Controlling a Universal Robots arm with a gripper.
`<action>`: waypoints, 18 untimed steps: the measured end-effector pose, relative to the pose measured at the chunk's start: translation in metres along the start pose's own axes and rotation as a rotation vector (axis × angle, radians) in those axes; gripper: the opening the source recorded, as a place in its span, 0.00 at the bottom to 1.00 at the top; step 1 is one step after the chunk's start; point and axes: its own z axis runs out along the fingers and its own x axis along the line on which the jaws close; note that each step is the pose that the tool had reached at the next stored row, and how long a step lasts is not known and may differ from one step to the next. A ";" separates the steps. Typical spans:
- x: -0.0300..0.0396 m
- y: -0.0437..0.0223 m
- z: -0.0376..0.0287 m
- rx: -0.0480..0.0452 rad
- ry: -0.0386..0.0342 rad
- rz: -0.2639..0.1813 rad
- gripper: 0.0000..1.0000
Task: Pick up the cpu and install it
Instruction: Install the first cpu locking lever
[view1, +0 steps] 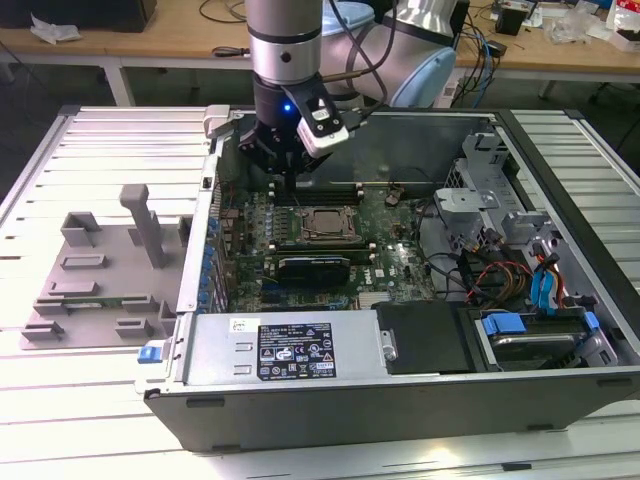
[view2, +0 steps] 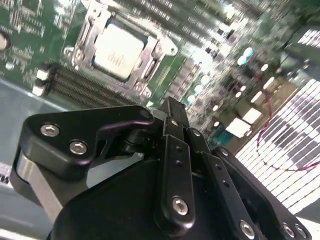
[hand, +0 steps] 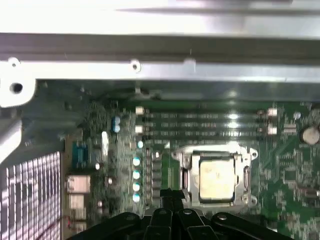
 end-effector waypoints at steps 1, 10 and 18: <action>0.0050 -0.0001 -0.0001 -0.0053 -0.0005 0.000 0.11; 0.0120 0.0001 -0.0086 -0.0144 -0.0004 0.000 0.11; 0.0161 -0.0001 -0.0077 -0.0652 -0.0001 0.002 0.11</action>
